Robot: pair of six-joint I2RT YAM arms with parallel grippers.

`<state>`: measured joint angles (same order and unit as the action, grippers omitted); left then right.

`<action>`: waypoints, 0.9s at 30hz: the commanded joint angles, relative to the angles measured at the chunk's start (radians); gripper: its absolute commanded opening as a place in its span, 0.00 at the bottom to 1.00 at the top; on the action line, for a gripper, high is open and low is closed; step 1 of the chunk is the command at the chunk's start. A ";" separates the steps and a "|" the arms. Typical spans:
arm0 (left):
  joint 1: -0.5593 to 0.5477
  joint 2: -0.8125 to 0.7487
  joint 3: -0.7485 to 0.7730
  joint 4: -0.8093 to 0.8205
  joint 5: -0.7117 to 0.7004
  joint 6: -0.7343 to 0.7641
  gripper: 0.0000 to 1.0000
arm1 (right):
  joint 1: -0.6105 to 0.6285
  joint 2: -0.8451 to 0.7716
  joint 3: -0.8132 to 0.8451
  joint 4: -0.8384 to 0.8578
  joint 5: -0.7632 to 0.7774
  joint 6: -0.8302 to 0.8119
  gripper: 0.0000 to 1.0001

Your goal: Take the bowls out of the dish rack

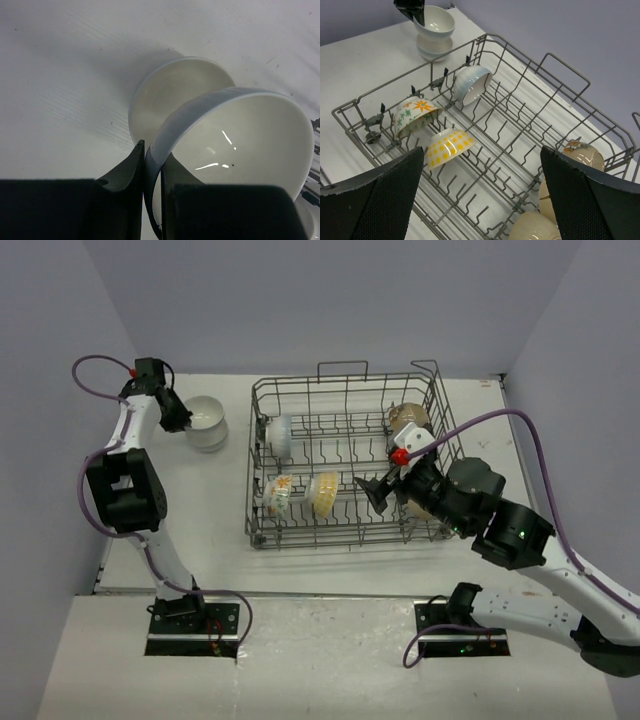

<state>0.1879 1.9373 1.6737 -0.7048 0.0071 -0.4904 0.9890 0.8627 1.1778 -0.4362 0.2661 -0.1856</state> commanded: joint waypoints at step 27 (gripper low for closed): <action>0.025 0.066 -0.023 0.117 0.062 0.007 0.02 | -0.001 -0.034 -0.040 0.067 -0.107 0.008 0.99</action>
<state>0.2050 2.0010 1.6424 -0.6445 0.0498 -0.4870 0.9878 0.8394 1.1408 -0.4202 0.1814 -0.1802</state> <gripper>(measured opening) 0.125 0.987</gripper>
